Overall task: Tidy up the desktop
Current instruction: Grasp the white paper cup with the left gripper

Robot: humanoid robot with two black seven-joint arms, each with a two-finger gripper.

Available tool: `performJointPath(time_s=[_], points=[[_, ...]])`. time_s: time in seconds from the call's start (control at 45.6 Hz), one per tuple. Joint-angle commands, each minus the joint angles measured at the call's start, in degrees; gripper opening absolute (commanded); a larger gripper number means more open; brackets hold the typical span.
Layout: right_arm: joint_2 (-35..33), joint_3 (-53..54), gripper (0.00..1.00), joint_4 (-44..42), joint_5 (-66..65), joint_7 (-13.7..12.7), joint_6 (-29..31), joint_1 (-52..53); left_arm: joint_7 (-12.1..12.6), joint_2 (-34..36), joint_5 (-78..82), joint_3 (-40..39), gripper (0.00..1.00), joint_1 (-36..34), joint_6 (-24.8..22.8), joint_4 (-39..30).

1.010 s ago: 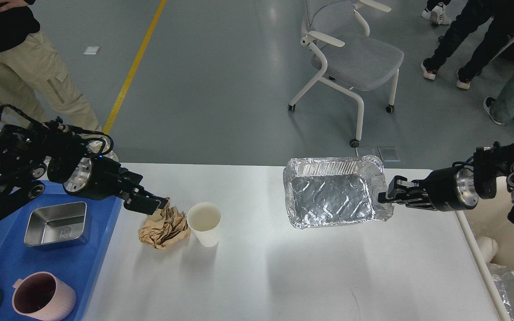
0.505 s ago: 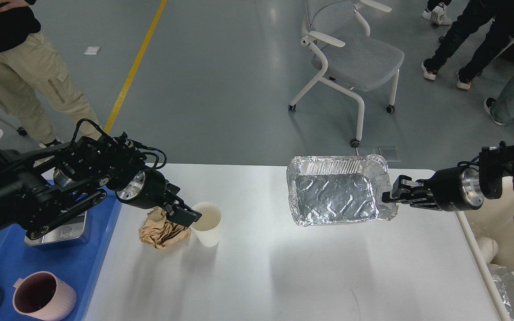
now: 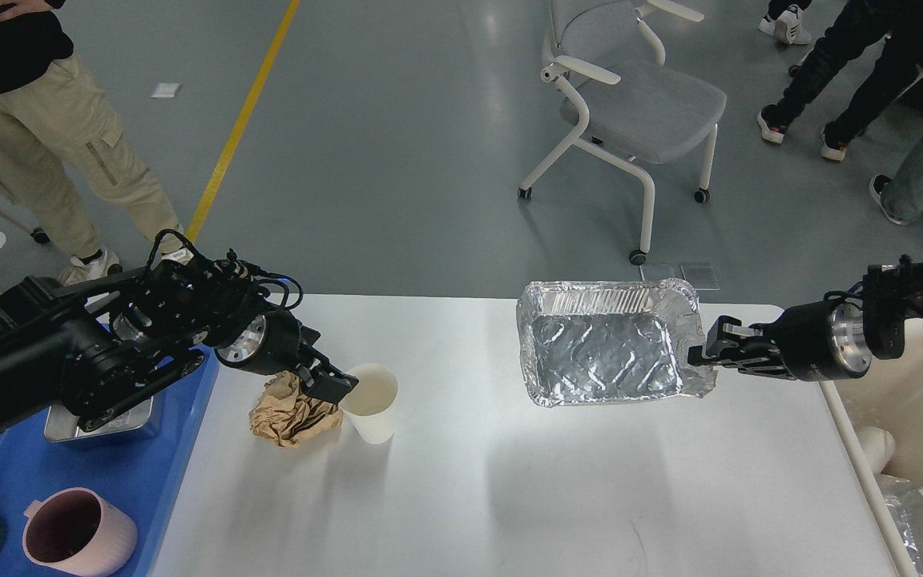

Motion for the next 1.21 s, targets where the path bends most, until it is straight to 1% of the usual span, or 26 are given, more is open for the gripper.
performJointPath(time_s=[0.0,0.154,0.263,0.417,0.461,0.527,0.593,0.681,0.746,0.812,0.878,1.032,1.185], points=[[-0.28,-0.01,0.00,0.00,0.00,0.06,0.00,-0.29,0.00,-1.96,-0.09,0.09,0.96,0.21,1.08,1.88],[-0.28,-0.01,0.00,0.00,0.00,0.06,0.00,-0.46,-0.35,-3.11,-0.18,1.40,0.92,1.00,2.05,3.20],[-0.37,0.26,0.00,0.00,0.00,0.06,0.00,-0.46,-1.67,-3.11,-0.09,3.07,0.81,0.83,2.32,3.20],[-0.72,0.34,0.00,0.09,0.00,0.15,0.00,-0.55,-1.67,-3.02,0.00,5.62,0.66,0.21,2.41,3.55],[-0.81,0.43,0.00,0.09,0.00,0.15,0.00,-0.55,-1.67,-3.11,0.00,5.80,0.60,0.21,2.49,3.72],[-0.81,0.43,0.00,0.09,0.00,0.23,0.00,-0.55,-1.76,-3.11,0.00,5.80,0.47,0.30,2.49,3.81],[-0.81,0.43,0.00,0.09,0.00,0.15,0.00,-0.55,-1.84,-3.19,0.09,5.89,0.28,0.39,2.41,3.81],[-0.81,0.43,0.00,0.09,0.00,0.15,0.00,-0.64,-2.02,-3.11,0.09,6.76,0.14,0.30,2.49,3.81],[-0.81,0.43,0.00,0.09,0.00,0.15,0.00,-0.64,-2.20,-3.11,0.09,7.38,0.07,0.30,2.49,3.81],[-0.81,0.43,0.00,0.09,0.00,0.15,0.00,-0.81,-2.81,-3.02,0.09,7.47,0.02,0.39,2.49,3.90],[-0.89,0.34,0.00,0.00,0.00,0.15,0.00,-0.90,-3.16,-2.93,0.17,7.47,0.00,0.39,2.49,3.90],[-0.81,0.34,0.00,0.00,0.00,0.15,0.00,-1.25,-3.34,-2.67,0.00,7.38,0.00,0.13,2.49,3.90],[-0.81,0.34,0.00,-0.09,0.00,0.15,0.00,-1.43,-4.30,-2.05,-0.27,6.51,0.00,0.13,2.49,3.46]])
